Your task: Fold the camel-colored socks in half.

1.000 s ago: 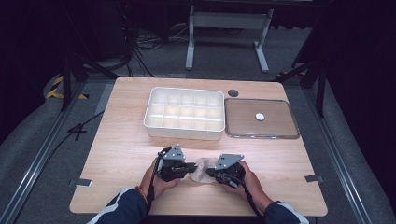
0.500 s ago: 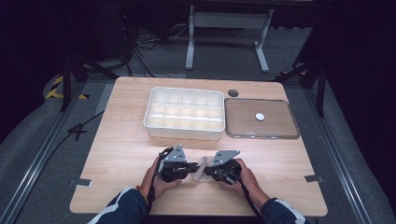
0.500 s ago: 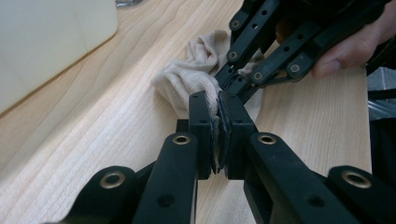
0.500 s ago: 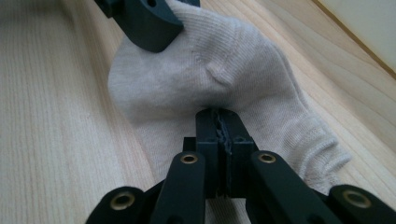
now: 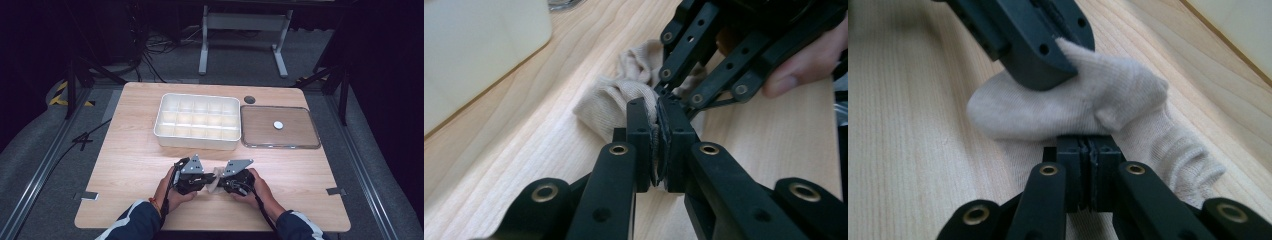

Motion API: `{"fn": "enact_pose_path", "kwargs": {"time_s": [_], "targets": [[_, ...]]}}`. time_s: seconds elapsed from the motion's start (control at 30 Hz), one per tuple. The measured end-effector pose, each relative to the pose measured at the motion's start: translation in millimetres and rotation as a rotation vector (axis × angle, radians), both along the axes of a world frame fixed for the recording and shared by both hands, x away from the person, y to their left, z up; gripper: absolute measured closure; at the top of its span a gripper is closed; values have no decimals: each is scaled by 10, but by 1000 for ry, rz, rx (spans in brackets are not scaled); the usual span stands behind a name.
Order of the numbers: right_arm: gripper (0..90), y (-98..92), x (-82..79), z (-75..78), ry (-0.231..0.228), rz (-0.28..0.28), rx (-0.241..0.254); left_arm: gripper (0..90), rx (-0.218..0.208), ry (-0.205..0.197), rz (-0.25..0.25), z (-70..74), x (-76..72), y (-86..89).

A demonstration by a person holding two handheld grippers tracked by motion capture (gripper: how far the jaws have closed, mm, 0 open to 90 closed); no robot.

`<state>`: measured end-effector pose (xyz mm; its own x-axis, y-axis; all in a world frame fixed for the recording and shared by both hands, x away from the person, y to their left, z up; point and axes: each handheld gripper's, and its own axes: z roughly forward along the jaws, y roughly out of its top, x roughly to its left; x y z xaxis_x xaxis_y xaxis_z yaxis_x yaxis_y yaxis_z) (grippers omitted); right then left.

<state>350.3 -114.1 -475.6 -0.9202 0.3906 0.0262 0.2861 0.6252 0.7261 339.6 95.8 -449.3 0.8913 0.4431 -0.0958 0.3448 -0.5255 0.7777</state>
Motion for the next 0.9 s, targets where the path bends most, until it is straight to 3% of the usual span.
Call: {"fn": "enact_pose_path", "kwargs": {"time_s": [0.13, 0.3, 0.4, 0.57, 0.63, 0.7, 0.83, 0.9], "targets": [[752, -35, 6, 22, -2, -9, 13, 854, -6, 5, 16, 8, 6, 34], [711, -260, 4, 256, -50, -40, 67, 853, -8, 9, 26, 14, 20, 55], [678, -453, 17, 340, -102, -73, 24, 853, 3, 1, 26, 22, 13, 48], [631, -747, 119, 286, -48, -153, 32, 853, 1, 9, 28, 7, 24, 33], [630, -784, 158, 233, -18, -153, 42, 852, -2, 14, 30, -3, 31, 23], [635, -766, 182, 187, 5, -153, 31, 852, 6, 14, 29, -7, 38, 17], [679, -680, 186, 78, 6, -129, -56, 851, 4, 6, 24, -12, 51, 3], [701, -680, 198, 42, 22, -129, -34, 851, -8, 15, 30, -7, 71, -6]]}}
